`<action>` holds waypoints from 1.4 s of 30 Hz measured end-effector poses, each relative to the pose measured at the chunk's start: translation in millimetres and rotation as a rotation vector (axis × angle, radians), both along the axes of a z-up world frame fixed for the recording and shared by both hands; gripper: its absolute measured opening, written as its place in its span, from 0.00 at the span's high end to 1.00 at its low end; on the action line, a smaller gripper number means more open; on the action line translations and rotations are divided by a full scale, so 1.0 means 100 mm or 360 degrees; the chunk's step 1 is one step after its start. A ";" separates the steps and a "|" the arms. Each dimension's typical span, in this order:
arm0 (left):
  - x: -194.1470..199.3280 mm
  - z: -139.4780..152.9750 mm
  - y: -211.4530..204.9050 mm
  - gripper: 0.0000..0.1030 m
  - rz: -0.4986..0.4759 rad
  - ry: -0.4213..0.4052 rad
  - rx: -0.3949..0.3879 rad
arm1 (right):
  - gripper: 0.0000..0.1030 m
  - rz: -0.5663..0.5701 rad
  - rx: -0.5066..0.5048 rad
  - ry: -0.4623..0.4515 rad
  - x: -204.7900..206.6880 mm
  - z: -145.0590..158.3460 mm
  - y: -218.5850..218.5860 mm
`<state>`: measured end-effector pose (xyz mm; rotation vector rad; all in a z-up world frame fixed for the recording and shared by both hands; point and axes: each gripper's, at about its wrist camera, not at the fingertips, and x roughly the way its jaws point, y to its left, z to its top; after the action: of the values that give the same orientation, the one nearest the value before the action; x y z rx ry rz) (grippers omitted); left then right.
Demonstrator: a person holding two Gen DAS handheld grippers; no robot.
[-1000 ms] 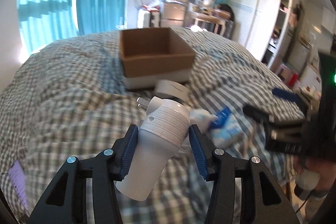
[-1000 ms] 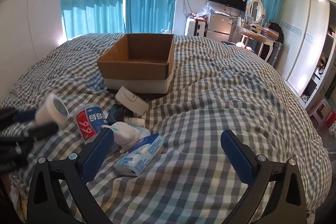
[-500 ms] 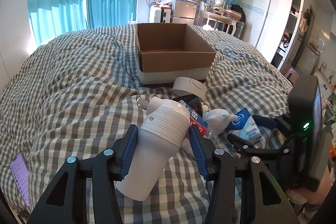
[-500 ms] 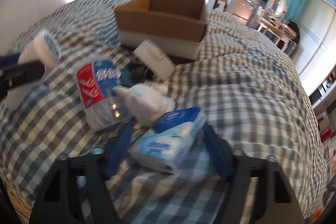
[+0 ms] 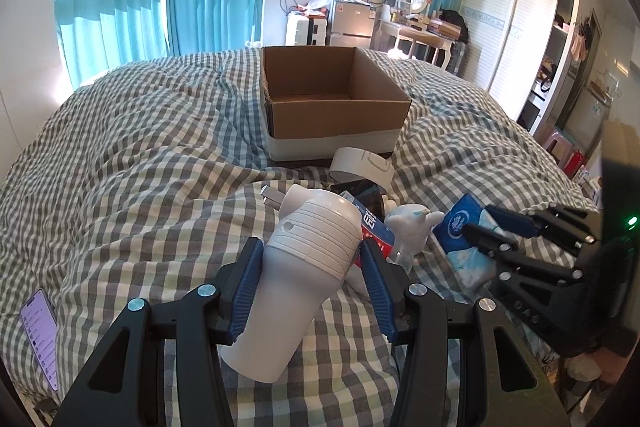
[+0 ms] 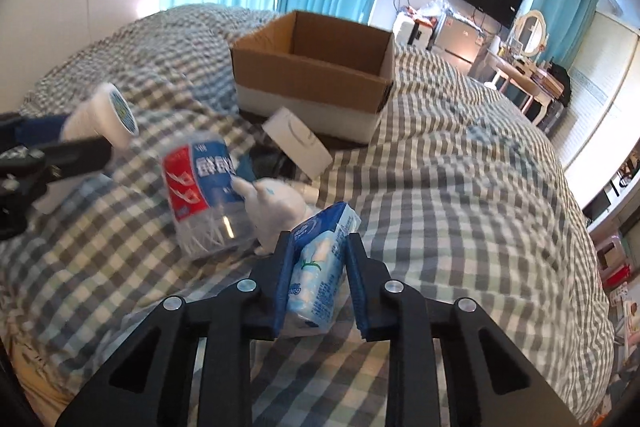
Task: Organize objects
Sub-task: 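Carry the white device into the box with the left tool while the right tool drops the tissue pack in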
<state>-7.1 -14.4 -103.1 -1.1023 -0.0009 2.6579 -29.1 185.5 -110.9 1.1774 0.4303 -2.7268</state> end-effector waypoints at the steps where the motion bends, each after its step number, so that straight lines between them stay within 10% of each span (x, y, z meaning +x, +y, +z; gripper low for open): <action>1: 0.01 0.01 0.00 0.51 0.0001 0.0004 0.0000 | 0.75 0.0009 -0.0011 0.0021 0.01 0.06 -0.01; 19: -0.70 0.72 0.10 0.51 0.0013 0.0189 -0.0016 | 0.77 0.0159 -0.0183 0.0257 -0.40 1.12 -0.03; 31: -2.15 1.02 0.26 0.51 0.0047 0.0229 -0.0053 | 0.77 0.0132 -0.0287 0.0333 -1.90 1.64 -0.03; 42: -3.17 0.65 0.46 0.51 0.0017 0.0126 -0.0115 | 0.77 0.0096 -0.0313 0.0227 -3.16 1.36 0.00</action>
<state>-324.4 31.4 -37.7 -1.0204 0.1055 2.7291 -344.8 185.1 24.7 0.9111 0.2032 -2.7355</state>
